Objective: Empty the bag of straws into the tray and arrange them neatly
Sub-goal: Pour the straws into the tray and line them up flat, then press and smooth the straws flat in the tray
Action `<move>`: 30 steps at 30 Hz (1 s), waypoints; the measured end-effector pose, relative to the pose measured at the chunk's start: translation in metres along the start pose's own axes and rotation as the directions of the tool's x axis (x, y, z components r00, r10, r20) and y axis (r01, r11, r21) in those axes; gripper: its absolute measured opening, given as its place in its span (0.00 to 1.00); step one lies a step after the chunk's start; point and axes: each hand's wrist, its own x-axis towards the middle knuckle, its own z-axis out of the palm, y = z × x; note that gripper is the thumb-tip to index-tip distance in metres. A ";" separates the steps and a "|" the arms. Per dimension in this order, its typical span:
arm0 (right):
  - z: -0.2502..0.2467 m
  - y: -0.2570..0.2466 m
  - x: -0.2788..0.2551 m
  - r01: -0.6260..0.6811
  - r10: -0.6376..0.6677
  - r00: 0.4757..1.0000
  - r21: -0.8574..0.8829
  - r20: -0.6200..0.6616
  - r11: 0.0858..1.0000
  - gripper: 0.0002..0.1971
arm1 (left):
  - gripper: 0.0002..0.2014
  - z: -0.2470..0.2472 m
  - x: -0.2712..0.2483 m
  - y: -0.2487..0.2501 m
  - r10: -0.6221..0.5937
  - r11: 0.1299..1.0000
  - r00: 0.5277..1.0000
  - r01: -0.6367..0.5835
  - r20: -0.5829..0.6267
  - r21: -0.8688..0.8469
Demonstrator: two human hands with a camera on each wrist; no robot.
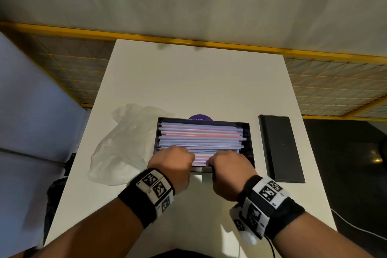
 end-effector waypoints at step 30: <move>-0.008 0.000 0.035 0.194 -0.153 0.957 0.149 -0.246 0.970 0.37 | 0.67 -0.005 0.013 -0.054 0.016 0.949 0.958 -0.105 -0.285 -0.297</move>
